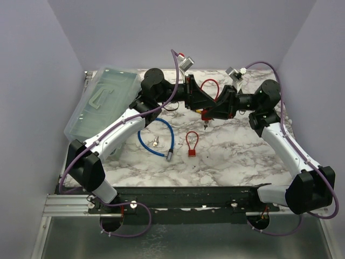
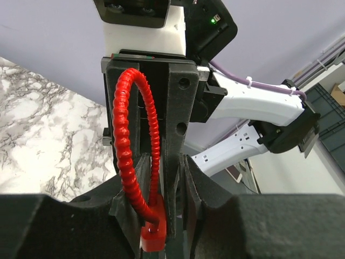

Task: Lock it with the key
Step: Remove the key from the lock.

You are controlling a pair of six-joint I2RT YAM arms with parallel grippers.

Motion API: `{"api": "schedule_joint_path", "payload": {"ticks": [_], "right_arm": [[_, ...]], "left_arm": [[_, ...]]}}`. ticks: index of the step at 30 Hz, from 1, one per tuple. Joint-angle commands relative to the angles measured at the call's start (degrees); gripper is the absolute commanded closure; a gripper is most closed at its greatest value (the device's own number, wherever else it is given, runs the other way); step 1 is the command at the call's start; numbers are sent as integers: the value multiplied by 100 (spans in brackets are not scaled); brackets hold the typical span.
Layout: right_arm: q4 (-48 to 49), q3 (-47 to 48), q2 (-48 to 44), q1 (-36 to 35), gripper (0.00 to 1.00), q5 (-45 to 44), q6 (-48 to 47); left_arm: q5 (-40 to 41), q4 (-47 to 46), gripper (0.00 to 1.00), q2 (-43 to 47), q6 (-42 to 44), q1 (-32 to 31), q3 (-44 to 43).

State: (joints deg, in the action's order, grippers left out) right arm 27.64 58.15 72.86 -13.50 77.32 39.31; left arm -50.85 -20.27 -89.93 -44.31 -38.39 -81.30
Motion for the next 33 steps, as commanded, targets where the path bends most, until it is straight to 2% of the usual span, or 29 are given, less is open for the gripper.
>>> {"api": "schedule_joint_path", "payload": {"ticks": [1, 4, 9, 12, 13, 14, 18, 19, 23, 26, 33], "right_arm": [[-160, 270, 79, -54, 100, 121, -175], [-162, 288, 69, -55, 100, 132, -216], [-116, 272, 25, -56, 100, 119, -261], [-39, 238, -13, -56, 99, 64, -246], [-23, 238, -22, -57, 96, 56, -232], [-14, 228, -32, -57, 87, 51, -209], [-348, 174, -141, -49, 38, -121, -308], [-546, 152, -193, -48, 34, -224, -430], [-804, -26, -326, -48, 35, -757, -571], [-431, -211, -374, -48, 35, -962, -343], [35, -292, -339, -43, 39, -1286, 4]], "left_arm": [[103, -47, 67, -44, -35, -50, -73], [105, -49, 74, -51, -110, -46, -22], [107, -57, 100, -17, -210, -42, 34], [56, -132, 100, 21, -291, -40, 60], [27, -175, 100, 42, -297, -27, 69], [30, -209, 100, 66, -304, -10, 72], [138, -390, 100, 168, -462, 248, -36], [156, -452, 100, 167, -587, 334, -85], [338, -790, 100, 208, -1249, 562, -105], [472, -985, 100, 265, -1562, 608, -5], [712, -1087, 100, 296, -1516, 605, 44]]}}
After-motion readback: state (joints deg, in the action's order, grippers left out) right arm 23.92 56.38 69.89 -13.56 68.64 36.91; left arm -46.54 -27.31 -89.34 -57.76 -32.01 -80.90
